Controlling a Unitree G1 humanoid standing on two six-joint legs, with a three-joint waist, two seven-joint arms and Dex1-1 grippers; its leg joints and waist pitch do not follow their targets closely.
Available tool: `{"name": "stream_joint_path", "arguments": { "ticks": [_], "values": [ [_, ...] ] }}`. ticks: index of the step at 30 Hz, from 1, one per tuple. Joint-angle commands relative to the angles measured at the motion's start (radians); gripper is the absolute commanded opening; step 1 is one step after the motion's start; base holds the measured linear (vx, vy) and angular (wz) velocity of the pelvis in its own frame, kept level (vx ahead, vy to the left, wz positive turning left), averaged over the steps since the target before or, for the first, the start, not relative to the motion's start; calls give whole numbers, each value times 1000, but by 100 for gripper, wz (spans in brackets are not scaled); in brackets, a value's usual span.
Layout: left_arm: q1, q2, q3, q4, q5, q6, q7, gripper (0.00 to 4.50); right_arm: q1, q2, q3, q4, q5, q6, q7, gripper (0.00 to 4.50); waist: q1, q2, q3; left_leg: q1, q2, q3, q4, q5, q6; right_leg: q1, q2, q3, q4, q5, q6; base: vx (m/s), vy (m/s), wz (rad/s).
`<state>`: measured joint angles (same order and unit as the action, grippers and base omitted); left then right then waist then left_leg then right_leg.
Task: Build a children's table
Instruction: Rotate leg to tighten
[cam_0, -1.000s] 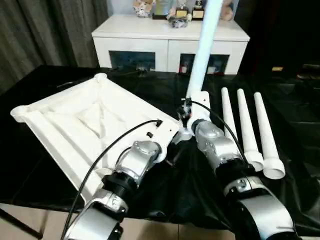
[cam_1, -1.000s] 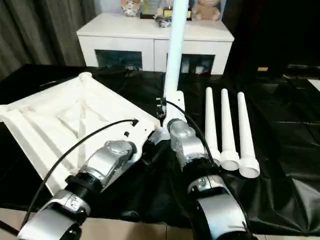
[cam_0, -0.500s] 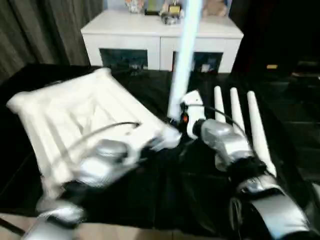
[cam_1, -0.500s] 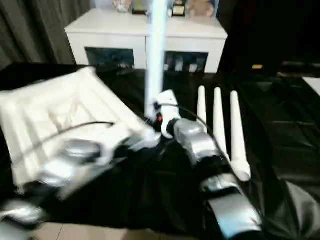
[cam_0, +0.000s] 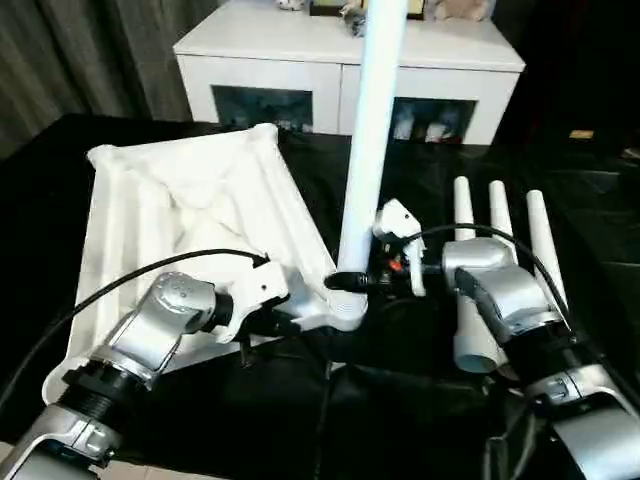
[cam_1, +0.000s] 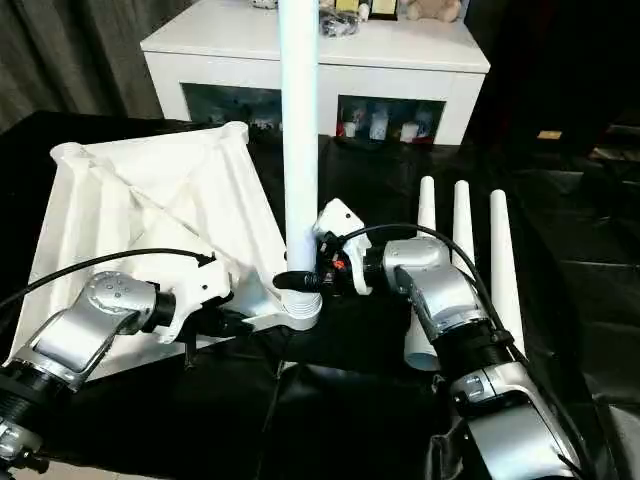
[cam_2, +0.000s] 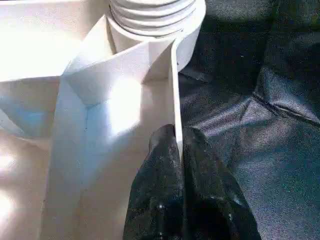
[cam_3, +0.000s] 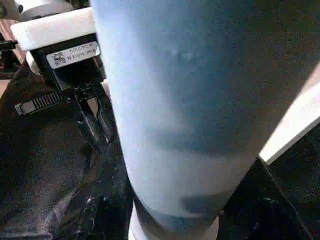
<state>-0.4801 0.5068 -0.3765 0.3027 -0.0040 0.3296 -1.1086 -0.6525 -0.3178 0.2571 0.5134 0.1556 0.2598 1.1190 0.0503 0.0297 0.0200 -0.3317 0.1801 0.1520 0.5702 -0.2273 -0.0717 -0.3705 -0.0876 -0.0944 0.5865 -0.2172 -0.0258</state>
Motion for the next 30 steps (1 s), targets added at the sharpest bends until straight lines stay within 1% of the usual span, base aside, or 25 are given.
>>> {"name": "stream_joint_path", "arguments": {
  "ticks": [1,3,5,6,8,9,10,11,12,13,14,15,16,17,18,19,20,22,23,24,25,26,28,29,30],
  "values": [
    [-13,21,-11,-26,-16,-23,-87,0,107,-42,76,185,-123,73,-60,185,-2,11,-36,-4,53,-3,-64,-71,78,44,-65,53,-41,58,-279,0,0,0],
    [-11,18,-14,-24,-23,-21,-89,0,110,-31,66,190,-118,83,-91,185,-2,12,-33,-3,54,-3,-70,-128,45,44,-65,55,-46,-8,-263,0,0,0],
    [-11,15,-15,-18,-28,-22,-91,0,114,-14,51,194,-115,94,-139,185,-4,12,-31,-4,53,-3,-72,-139,31,45,-66,58,-49,-29,-253,0,0,0],
    [-11,15,-15,-18,-28,-22,-91,0,114,-13,50,194,-116,95,-143,185,-5,14,-29,-4,52,-3,-74,-154,21,43,-66,58,-51,-49,-245,0,0,0],
    [-11,14,-15,-16,-28,-23,-91,0,115,-9,45,195,-116,98,-157,185,-8,12,-28,-3,52,-4,-78,-194,6,43,-66,59,-55,-95,-234,0,0,0],
    [-12,6,-12,-8,-26,-21,-82,0,109,9,20,207,-112,110,-216,185,-11,11,-29,-2,52,-5,-78,-209,1,44,-66,60,-55,-109,-230,0,0,0],
    [-17,-13,-6,10,-20,-16,-48,0,89,48,-35,247,-107,128,-362,185,-15,12,-27,-1,50,-5,-80,-210,-7,39,-66,64,-56,-116,-231,0,0,0],
    [-20,-26,-4,18,-15,-1,-24,0,81,65,-61,261,-101,140,-425,185,-20,12,-25,-4,50,-8,-84,-232,-21,42,-67,63,-58,-155,-223,0,0,0],
    [-20,-26,-4,18,-15,-1,-24,0,81,65,-61,261,-101,140,-425,185,-21,12,-23,-2,50,-9,-85,-246,-28,40,-66,63,-61,-181,-217,0,0,0],
    [-29,-56,1,42,5,25,42,0,72,90,-100,274,-92,151,-522,185,-22,13,-24,2,49,-8,-85,-265,-30,37,-66,63,-63,-203,-214,0,0,0],
    [-44,-120,12,86,35,86,168,0,62,134,-172,282,-62,189,-666,185,-25,11,-20,5,52,-6,-86,-286,-43,32,-65,68,-66,-225,-207,0,0,0],
    [-44,-120,12,86,35,86,168,0,62,134,-172,282,-62,189,-666,185,-19,13,-20,15,51,-5,-86,-298,-57,24,-66,69,-72,-261,-200,0,0,0],
    [-52,-177,24,113,48,143,263,0,58,169,-224,285,-38,207,-772,185,-17,9,-21,22,49,-2,-84,-307,-58,19,-64,70,-75,-273,-195,0,0,0],
    [-55,-202,30,122,52,169,302,0,57,183,-244,288,-30,209,-815,185,-11,9,-22,31,51,5,-82,-302,-64,9,-61,75,-75,-248,-198,-17,10,19],
    [-56,-244,34,130,59,198,355,0,55,205,-259,293,-26,206,-870,185,-8,4,-22,28,47,10,-82,-303,-59,10,-56,79,-73,-250,-190,0,0,0],
    [-57,-276,35,137,65,216,394,0,53,222,-266,298,-25,202,-903,185,-8,5,-20,25,47,12,-84,-307,-58,8,-55,81,-75,-257,-185,0,0,0],
    [-57,-306,36,143,72,228,426,0,51,239,-272,306,-27,198,-932,185,-8,1,-22,17,46,10,-85,-292,-52,16,-55,82,-74,-257,-171,0,0,0],
    [-57,-335,31,152,84,229,458,0,49,254,-271,313,-37,186,-966,185,-8,2,-23,7,44,4,-88,-282,-41,21,-57,82,-74,-279,-148,0,0,0],
    [-59,-376,27,170,96,219,508,0,49,277,-260,317,-51,165,-1003,185,-9,-1,-23,5,43,4,-88,-283,-37,19,-57,82,-78,-294,-135,0,0,0],
    [-65,-400,22,191,113,201,551,0,51,296,-257,312,-53,149,-1032,185,-9,1,-20,10,43,7,-87,-303,-37,10,-58,84,-86,-319,-127,0,0,0],
    [-70,-413,21,205,123,188,577,0,53,308,-257,304,-51,141,-1048,185,-8,-6,-18,16,42,9,-86,-327,-37,4,-57,85,-93,-351,-119,0,0,0],
    [-73,-419,21,213,129,181,591,0,54,315,-259,299,-49,137,-1056,185,-3,-5,-23,23,41,9,-85,-330,-39,2,-56,89,-91,-340,-118,0,0,0],
    [-75,-419,24,214,129,180,600,0,56,323,-267,285,-42,128,-1062,185,-3,-8,-23,11,40,8,-88,-303,-27,11,-52,92,-83,-283,-118,0,0,0],
    [-75,-408,31,208,125,166,600,0,57,333,-292,255,-16,107,-1054,185,-4,-8,-21,4,40,6,-92,-305,-20,14,-53,92,-83,-296,-110,0,0,0],
    [-72,-378,30,195,127,126,580,0,57,337,-313,221,16,83,-1018,185,-3,-3,-21,3,40,4,-93,-312,-17,14,-57,93,-87,-322,-98,0,0,0]
  ]
}}
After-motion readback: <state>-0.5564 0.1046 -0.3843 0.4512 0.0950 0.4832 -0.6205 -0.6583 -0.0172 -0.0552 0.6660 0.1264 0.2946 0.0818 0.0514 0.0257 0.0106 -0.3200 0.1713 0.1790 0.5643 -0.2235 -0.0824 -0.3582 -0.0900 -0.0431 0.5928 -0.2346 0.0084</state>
